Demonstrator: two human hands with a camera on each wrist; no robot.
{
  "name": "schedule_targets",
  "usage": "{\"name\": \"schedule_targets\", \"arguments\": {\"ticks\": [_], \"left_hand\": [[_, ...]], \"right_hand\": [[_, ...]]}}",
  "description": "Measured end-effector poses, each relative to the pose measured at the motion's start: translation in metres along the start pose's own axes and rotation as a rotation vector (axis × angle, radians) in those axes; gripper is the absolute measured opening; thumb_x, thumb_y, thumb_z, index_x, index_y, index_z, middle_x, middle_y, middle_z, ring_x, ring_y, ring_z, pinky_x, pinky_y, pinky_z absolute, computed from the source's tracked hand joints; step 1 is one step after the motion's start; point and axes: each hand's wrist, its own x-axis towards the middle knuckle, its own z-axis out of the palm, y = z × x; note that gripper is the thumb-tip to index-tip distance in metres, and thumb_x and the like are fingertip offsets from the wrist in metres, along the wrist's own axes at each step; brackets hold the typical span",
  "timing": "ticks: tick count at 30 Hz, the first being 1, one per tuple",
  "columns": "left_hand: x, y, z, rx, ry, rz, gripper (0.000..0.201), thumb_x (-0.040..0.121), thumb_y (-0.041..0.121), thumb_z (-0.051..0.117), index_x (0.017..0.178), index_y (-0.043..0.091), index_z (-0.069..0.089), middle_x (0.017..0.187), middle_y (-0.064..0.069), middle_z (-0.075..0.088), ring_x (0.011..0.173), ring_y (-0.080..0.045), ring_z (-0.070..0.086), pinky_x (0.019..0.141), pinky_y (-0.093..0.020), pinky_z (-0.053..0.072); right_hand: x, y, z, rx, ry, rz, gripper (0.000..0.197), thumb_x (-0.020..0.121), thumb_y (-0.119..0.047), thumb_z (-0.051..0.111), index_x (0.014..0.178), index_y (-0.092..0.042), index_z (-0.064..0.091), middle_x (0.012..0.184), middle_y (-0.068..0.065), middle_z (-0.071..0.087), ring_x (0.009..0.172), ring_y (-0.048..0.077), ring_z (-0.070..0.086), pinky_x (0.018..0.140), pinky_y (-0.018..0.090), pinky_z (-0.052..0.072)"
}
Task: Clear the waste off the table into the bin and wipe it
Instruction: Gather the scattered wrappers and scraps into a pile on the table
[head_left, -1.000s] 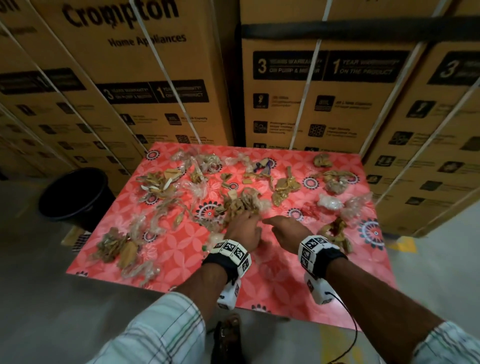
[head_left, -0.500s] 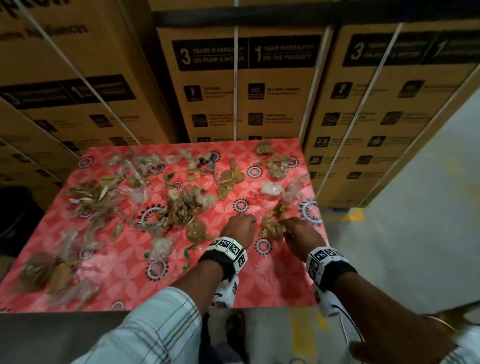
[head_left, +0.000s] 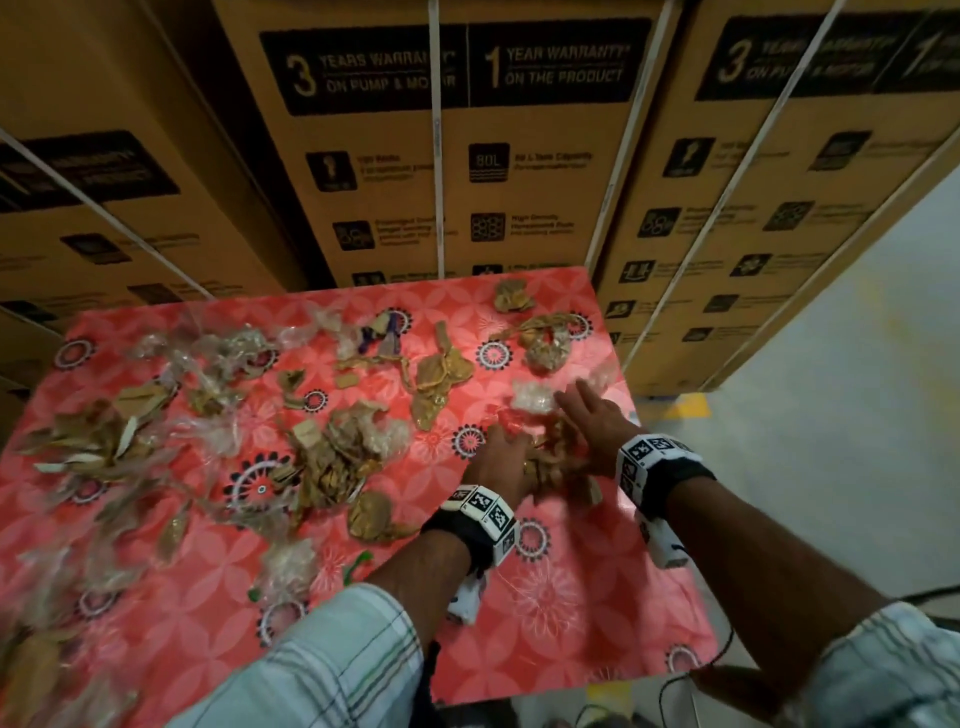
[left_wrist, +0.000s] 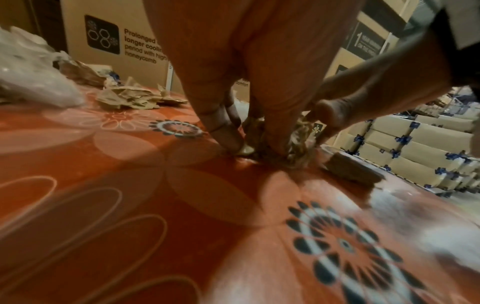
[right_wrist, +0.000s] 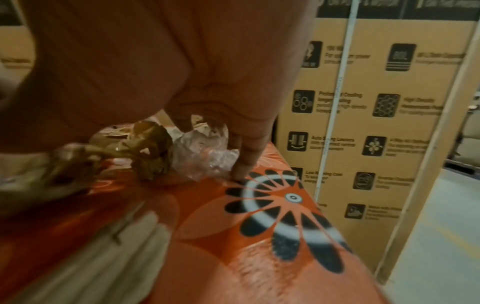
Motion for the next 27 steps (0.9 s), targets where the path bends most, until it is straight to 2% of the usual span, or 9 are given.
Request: {"name": "schedule_targets", "arguments": {"ticks": [2, 5, 10, 11, 13, 15, 17, 21, 27], "left_hand": [[0.007, -0.006, -0.005, -0.085, 0.014, -0.039, 0.049, 0.085, 0.027, 0.067, 0.130, 0.021, 0.049, 0.133, -0.014, 0.041, 0.105, -0.036, 0.058, 0.092, -0.039, 0.050], [0.013, -0.009, -0.011, -0.149, 0.023, -0.038, 0.057, 0.081, 0.018, 0.072, 0.132, 0.016, 0.047, 0.132, -0.015, 0.045, 0.112, -0.036, 0.055, 0.097, -0.041, 0.047], [0.017, -0.010, -0.012, -0.211, -0.003, -0.014, 0.049, 0.085, 0.005, 0.057, 0.133, 0.015, 0.050, 0.131, -0.012, 0.053, 0.120, -0.031, 0.052, 0.101, -0.040, 0.043], [0.016, -0.010, -0.013, -0.208, -0.010, -0.021, 0.047, 0.085, 0.006, 0.055, 0.131, 0.016, 0.051, 0.128, -0.011, 0.056, 0.118, -0.031, 0.054, 0.099, -0.041, 0.045], [0.016, -0.011, -0.013, -0.228, -0.006, -0.040, 0.049, 0.083, 0.007, 0.058, 0.130, 0.016, 0.050, 0.127, -0.011, 0.057, 0.116, -0.031, 0.055, 0.098, -0.040, 0.046], [0.015, -0.012, -0.016, -0.243, 0.027, -0.077, 0.054, 0.080, 0.011, 0.069, 0.130, 0.015, 0.048, 0.129, -0.011, 0.053, 0.116, -0.030, 0.054, 0.098, -0.041, 0.046], [0.015, -0.014, -0.020, -0.163, 0.081, -0.116, 0.063, 0.075, 0.023, 0.078, 0.129, 0.015, 0.046, 0.127, -0.010, 0.047, 0.112, -0.029, 0.053, 0.095, -0.044, 0.048], [0.014, -0.008, -0.026, 0.044, 0.107, -0.100, 0.087, 0.069, 0.044, 0.080, 0.141, 0.021, 0.035, 0.132, -0.013, 0.039, 0.118, -0.033, 0.043, 0.094, -0.046, 0.047], [0.009, 0.008, -0.006, 0.041, -0.026, -0.067, 0.067, 0.081, 0.036, 0.072, 0.139, 0.020, 0.044, 0.145, -0.014, 0.033, 0.132, -0.036, 0.033, 0.107, -0.048, 0.038]], "right_hand": [[0.004, -0.010, 0.008, -0.029, -0.031, -0.014, 0.109, 0.073, -0.043, 0.074, 0.150, -0.019, 0.000, 0.158, 0.015, -0.004, 0.140, 0.044, 0.017, 0.108, 0.055, 0.031], [0.000, -0.030, 0.012, -0.048, 0.051, 0.002, 0.079, 0.087, -0.023, 0.059, 0.149, -0.015, 0.010, 0.155, 0.015, 0.008, 0.133, 0.041, 0.027, 0.103, 0.053, 0.037], [0.006, -0.040, 0.019, -0.024, 0.069, -0.056, 0.116, 0.064, -0.052, 0.077, 0.150, -0.029, 0.002, 0.138, 0.011, 0.034, 0.117, 0.038, 0.039, 0.091, 0.051, 0.046], [0.008, -0.043, 0.019, -0.028, 0.076, -0.059, 0.112, 0.065, -0.055, 0.075, 0.149, -0.033, 0.005, 0.134, 0.010, 0.037, 0.114, 0.037, 0.041, 0.086, 0.049, 0.049], [0.008, -0.047, 0.015, -0.089, 0.102, -0.062, 0.085, 0.073, -0.056, 0.069, 0.144, -0.034, 0.027, 0.128, 0.011, 0.043, 0.110, 0.035, 0.042, 0.080, 0.044, 0.051], [0.010, -0.046, 0.009, -0.113, 0.093, -0.100, 0.058, 0.079, -0.052, 0.064, 0.129, -0.028, 0.048, 0.126, 0.012, 0.045, 0.109, 0.034, 0.043, 0.083, 0.043, 0.049], [0.008, -0.039, 0.002, -0.076, 0.057, -0.136, 0.053, 0.079, -0.052, 0.064, 0.123, -0.025, 0.053, 0.127, 0.013, 0.044, 0.109, 0.035, 0.045, 0.086, 0.045, 0.047], [-0.007, -0.020, -0.008, -0.067, 0.022, -0.222, 0.060, 0.079, -0.038, 0.069, 0.132, -0.023, 0.046, 0.140, 0.014, 0.035, 0.118, 0.038, 0.041, 0.093, 0.047, 0.044], [-0.035, 0.016, 0.001, -0.249, -0.148, -0.218, 0.117, 0.066, -0.039, 0.081, 0.151, -0.026, 0.001, 0.158, 0.007, 0.002, 0.136, 0.037, 0.022, 0.101, 0.051, 0.042]]}}
